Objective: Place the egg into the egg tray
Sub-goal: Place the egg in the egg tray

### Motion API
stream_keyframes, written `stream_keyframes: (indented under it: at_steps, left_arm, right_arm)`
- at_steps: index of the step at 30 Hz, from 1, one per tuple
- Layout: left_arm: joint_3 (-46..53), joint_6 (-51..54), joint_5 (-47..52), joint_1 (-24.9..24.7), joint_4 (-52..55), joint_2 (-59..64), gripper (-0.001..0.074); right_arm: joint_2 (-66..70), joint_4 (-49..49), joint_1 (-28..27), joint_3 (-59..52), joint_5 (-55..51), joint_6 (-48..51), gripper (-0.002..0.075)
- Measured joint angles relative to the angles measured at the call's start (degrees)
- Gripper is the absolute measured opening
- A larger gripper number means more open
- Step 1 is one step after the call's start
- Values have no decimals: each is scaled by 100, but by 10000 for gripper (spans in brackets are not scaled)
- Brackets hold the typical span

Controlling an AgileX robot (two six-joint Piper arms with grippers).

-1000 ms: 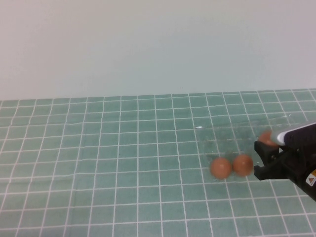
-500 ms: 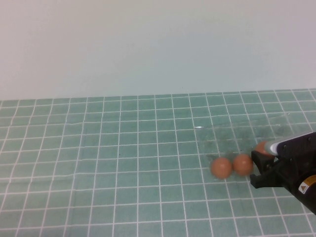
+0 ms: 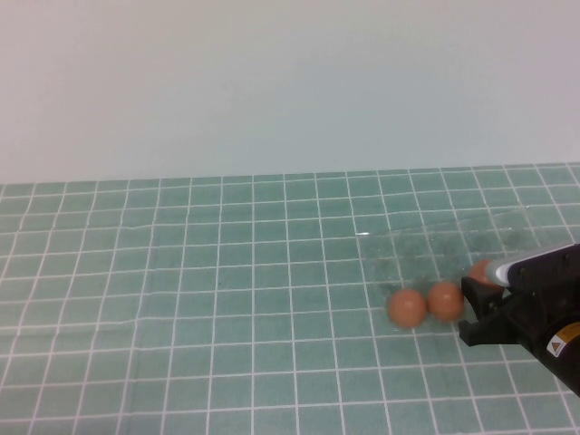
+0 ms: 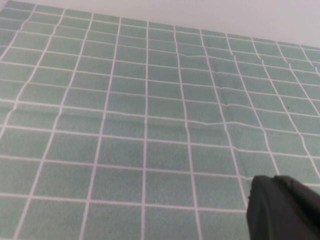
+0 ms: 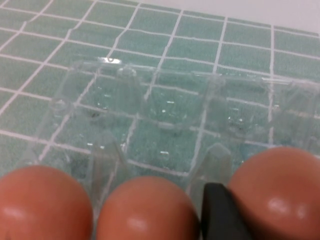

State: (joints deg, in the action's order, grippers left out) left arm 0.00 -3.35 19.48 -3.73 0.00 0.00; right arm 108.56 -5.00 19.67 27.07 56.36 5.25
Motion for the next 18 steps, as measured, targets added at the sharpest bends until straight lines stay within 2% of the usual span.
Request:
stream_keyframes:
  at_steps: [18]
  left_arm:
    - [0, 0, 0, 0, 0, 0, -4]
  right_arm:
    - [0, 0, 0, 0, 23, -145, 469]
